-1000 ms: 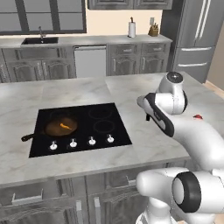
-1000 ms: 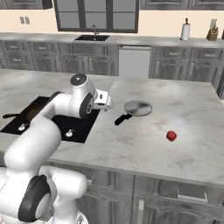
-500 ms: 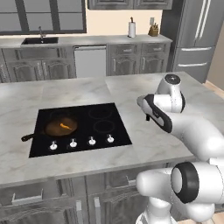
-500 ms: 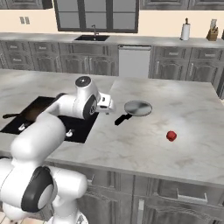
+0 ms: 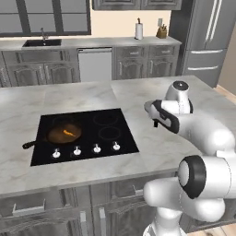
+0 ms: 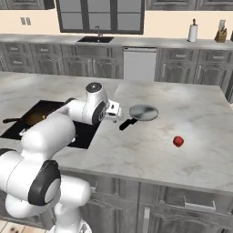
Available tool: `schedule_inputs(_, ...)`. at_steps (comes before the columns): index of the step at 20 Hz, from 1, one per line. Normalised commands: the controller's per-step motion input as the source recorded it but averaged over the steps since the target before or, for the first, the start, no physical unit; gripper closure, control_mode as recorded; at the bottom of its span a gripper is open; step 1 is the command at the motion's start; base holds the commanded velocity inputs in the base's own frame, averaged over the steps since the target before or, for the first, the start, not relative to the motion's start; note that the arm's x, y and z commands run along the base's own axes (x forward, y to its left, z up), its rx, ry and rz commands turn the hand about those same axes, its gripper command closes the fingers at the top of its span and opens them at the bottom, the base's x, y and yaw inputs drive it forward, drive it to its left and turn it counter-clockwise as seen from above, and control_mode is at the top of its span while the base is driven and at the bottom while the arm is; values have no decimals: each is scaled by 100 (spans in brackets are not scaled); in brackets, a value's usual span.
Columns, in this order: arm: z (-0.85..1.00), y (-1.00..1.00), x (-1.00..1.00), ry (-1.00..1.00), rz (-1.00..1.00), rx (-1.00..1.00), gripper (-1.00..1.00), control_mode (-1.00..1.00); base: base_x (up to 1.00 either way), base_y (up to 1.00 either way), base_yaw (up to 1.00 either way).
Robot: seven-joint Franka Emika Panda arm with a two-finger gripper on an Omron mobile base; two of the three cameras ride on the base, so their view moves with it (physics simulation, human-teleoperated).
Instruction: Place both pans onto different burners. Then place the bell pepper and the shrimp on different pans.
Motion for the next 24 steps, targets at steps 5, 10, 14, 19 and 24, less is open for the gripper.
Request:
schedule_inputs(5, -18, -4, 25, 0, -1, 0, -100, -100, 0, 0, 0)
schedule_inputs(10, -16, -13, 23, 0, -2, 0, -100, -100, 0, 0, 0)
schedule_inputs(14, -16, -15, 17, 0, -3, 0, -100, -100, 0, 0, 0)
schedule_inputs(19, -23, -7, 34, 0, -4, 0, -100, -100, 0, 0, 0)
schedule_inputs(24, -25, -6, 36, 0, -4, 0, -100, -100, 0, 0, 0)
